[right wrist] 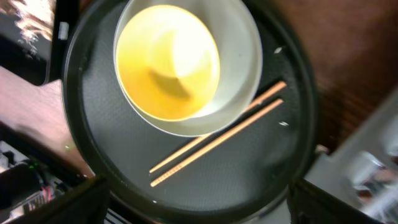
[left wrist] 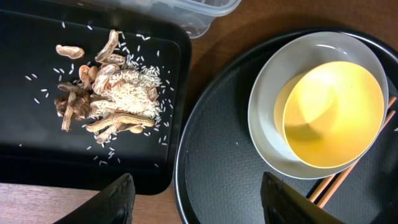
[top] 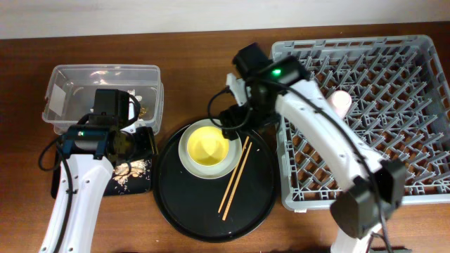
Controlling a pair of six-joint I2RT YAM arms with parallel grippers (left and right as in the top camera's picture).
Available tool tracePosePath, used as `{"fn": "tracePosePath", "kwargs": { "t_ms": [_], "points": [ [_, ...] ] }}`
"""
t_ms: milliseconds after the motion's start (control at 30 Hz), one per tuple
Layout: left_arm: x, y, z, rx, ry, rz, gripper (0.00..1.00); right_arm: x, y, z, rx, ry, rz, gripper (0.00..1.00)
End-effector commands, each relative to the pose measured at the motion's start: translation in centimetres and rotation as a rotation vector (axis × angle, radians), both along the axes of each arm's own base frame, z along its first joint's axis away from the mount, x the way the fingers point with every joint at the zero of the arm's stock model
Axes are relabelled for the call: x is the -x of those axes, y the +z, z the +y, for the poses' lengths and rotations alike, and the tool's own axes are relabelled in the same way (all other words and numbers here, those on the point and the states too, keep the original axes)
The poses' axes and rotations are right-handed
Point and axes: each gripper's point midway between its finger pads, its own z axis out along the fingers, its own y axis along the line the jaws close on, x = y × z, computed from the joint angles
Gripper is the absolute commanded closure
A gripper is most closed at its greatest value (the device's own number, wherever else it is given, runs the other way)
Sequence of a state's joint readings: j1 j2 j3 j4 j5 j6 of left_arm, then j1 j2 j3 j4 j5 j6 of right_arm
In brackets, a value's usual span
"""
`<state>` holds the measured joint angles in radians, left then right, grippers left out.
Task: Sort waste into correct bins and load items into the dishwasher rack
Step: 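Grasp the yellow bowl rim on the white plate with the right gripper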
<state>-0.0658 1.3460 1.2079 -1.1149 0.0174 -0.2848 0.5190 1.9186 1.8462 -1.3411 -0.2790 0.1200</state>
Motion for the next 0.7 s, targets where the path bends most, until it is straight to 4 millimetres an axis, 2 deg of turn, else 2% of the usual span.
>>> {"fn": "tracePosePath", "kwargs": {
  "t_ms": [0, 67, 100, 200, 267, 300, 400, 667],
  "points": [
    [0.0, 0.4, 0.4, -0.011, 0.023, -0.013, 0.35, 0.7, -4.2, 1.2, 0.064, -0.044, 0.120, 0.21],
    [0.0, 0.4, 0.4, -0.011, 0.022, -0.013, 0.35, 1.0, -6.5, 1.5, 0.098, -0.050, 0.173, 0.25],
    [0.0, 0.4, 0.4, -0.011, 0.022, -0.013, 0.35, 1.2, -8.1, 1.7, 0.121, -0.048, 0.208, 0.30],
    [0.0, 0.4, 0.4, -0.011, 0.022, -0.014, 0.35, 1.5, -11.0, 2.1, 0.158, -0.038, 0.258, 0.41],
    [0.0, 0.4, 0.4, -0.011, 0.023, -0.013, 0.35, 1.3, -12.0, 2.2, 0.165, -0.039, 0.268, 0.70],
    [0.0, 0.4, 0.4, -0.010, 0.022, -0.013, 0.35, 1.0, -12.1, 2.3, 0.159, -0.041, 0.260, 0.75],
    [0.0, 0.4, 0.3, -0.008, 0.022, -0.013, 0.35, 0.2, -12.2, 2.7, 0.139, -0.044, 0.229, 0.75],
    [0.0, 0.4, 0.3, -0.008, 0.022, -0.013, 0.35, 0.0, -12.5, 3.2, 0.136, -0.081, 0.221, 0.74]
  ]
}}
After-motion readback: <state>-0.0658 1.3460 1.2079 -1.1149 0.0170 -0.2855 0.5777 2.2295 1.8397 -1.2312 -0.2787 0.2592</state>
